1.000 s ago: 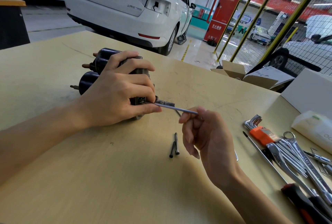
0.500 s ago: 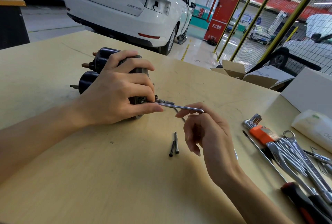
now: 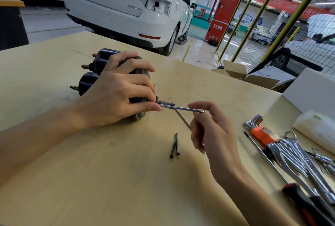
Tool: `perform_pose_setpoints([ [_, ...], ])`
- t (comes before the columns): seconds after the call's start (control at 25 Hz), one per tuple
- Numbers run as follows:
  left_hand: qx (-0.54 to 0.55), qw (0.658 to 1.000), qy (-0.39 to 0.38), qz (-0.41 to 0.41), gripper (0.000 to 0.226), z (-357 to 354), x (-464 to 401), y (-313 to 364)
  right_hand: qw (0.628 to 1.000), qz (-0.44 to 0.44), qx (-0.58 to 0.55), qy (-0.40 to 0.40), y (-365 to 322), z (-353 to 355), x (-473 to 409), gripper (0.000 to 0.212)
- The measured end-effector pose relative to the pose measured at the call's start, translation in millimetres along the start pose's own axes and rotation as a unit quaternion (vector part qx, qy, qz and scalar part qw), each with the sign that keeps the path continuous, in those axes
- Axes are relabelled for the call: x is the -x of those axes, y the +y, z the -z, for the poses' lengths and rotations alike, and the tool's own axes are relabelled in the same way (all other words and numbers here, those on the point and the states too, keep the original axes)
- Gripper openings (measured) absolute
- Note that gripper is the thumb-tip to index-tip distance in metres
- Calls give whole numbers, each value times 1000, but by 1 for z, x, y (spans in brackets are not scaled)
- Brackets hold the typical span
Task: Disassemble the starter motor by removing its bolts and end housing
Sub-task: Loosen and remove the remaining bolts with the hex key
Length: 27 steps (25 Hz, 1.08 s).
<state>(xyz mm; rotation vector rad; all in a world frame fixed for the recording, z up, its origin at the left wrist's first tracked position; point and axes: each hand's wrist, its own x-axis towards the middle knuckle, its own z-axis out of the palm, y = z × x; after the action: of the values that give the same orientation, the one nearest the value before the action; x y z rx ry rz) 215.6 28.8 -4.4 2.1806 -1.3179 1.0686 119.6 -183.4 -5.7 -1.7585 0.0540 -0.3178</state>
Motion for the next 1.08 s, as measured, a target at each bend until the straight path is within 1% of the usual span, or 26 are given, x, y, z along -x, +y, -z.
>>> perform_pose_setpoints([
  [0.16,1,1000,3,3,27,0,0,1,1000,-7,-18,2,2,-1,-1,25],
  [0.32,6,1000,4,6,27,0,0,1,998,-32,-61,-10,1,1,-2,29],
  [0.4,6,1000,2,7,26,1,0,2,995,-50,-83,-23,0,1,-2,36],
  [0.52,4,1000,2,7,27,1,-1,2,991,-69,-99,-53,0,1,-2,54],
  [0.6,-1,1000,0,5,28,1,-1,3,989,-80,-101,-68,-1,0,-2,60],
  [0.68,-4,1000,0,6,29,1,-1,3,988,-86,-107,-73,-3,0,-2,59],
  [0.8,-4,1000,0,8,30,1,-1,4,985,-85,-130,-69,-5,1,-2,53],
  [1.08,-7,1000,2,5,29,1,-1,3,985,-74,-137,-77,-7,1,-1,53],
])
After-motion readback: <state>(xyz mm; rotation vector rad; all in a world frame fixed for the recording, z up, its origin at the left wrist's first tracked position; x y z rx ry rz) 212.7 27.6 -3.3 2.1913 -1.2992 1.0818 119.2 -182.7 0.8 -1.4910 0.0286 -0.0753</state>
